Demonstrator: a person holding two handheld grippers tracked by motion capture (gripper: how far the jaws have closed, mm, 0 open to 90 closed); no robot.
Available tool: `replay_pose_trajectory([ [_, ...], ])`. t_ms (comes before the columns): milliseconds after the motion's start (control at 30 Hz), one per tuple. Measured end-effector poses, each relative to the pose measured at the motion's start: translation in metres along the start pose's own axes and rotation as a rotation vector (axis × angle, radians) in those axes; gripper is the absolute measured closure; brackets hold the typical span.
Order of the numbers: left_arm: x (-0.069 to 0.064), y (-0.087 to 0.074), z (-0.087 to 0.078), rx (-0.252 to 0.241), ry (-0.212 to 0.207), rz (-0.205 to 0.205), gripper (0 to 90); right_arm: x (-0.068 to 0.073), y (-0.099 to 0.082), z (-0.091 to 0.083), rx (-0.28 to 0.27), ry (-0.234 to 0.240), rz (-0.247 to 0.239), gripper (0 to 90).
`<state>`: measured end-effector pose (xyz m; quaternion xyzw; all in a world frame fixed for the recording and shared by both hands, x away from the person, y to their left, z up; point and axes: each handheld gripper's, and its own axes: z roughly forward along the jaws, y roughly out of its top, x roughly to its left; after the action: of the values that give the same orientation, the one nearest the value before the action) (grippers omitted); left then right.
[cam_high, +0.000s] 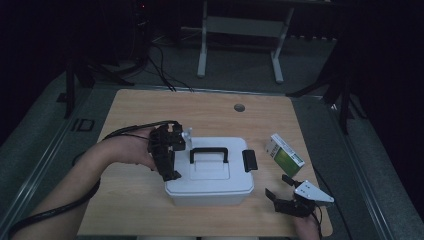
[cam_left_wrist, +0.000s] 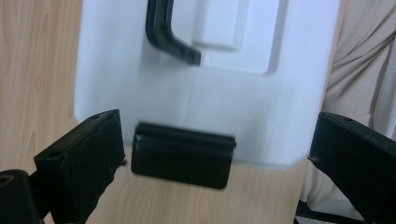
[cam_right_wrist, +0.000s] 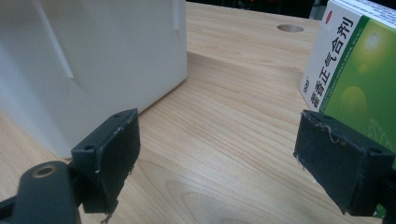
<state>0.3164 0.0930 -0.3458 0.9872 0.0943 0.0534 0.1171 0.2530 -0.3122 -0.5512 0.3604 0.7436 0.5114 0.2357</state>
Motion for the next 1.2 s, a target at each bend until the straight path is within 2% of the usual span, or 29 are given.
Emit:
replay_pose_trajectory([
  [167, 0.007, 0.018, 0.002, 0.008, -0.003, 0.011, 3.0, 0.0, 0.0, 0.0, 0.0, 0.002, -0.002, 13.9],
  [333, 0.013, 0.036, 0.006, 0.02, -0.01, 0.039, 3.0, 0.0, 0.0, -0.001, -0.003, 0.004, 0.002, 13.9],
  [567, 0.018, 0.048, 0.012, 0.033, -0.012, 0.065, 3.1, 0.0, 0.0, -0.001, -0.005, 0.006, 0.002, 13.9],
  [633, 0.02, 0.051, 0.015, 0.044, -0.008, 0.08, 6.3, 0.0, 0.0, -0.001, -0.006, 0.007, 0.005, 13.9],
  [767, 0.024, 0.056, 0.02, 0.053, -0.007, 0.077, 6.3, 0.0, 0.0, -0.001, -0.006, 0.008, 0.005, 13.9],
  [867, 0.028, 0.059, 0.024, 0.054, -0.024, 0.068, 6.3, 0.0, 0.0, -0.001, -0.007, 0.009, 0.006, 13.9],
  [900, 0.03, 0.06, 0.024, 0.05, -0.029, 0.076, 8.7, 0.0, 0.0, -0.001, -0.008, 0.01, 0.008, 13.9],
  [933, 0.031, 0.061, 0.025, 0.041, -0.036, 0.076, 14.7, 0.0, 0.0, -0.002, -0.009, 0.01, 0.009, 13.9],
  [1000, 0.032, 0.063, 0.025, 0.016, -0.048, 0.098, 19.2, -0.001, 0.0, -0.001, -0.008, 0.011, 0.009, 13.9],
  [1033, 0.033, 0.064, 0.026, 0.009, -0.062, 0.095, 26.3, -0.001, 0.0, -0.001, -0.008, 0.012, 0.008, 13.9],
  [1067, 0.033, 0.066, 0.026, 0.01, -0.065, 0.091, 31.5, 0.0, 0.0, -0.001, -0.008, 0.013, 0.009, 13.9],
  [1200, 0.034, 0.074, 0.032, 0.024, -0.091, 0.103, 40.3, -0.001, 0.0, -0.001, -0.008, 0.014, 0.009, 13.9],
])
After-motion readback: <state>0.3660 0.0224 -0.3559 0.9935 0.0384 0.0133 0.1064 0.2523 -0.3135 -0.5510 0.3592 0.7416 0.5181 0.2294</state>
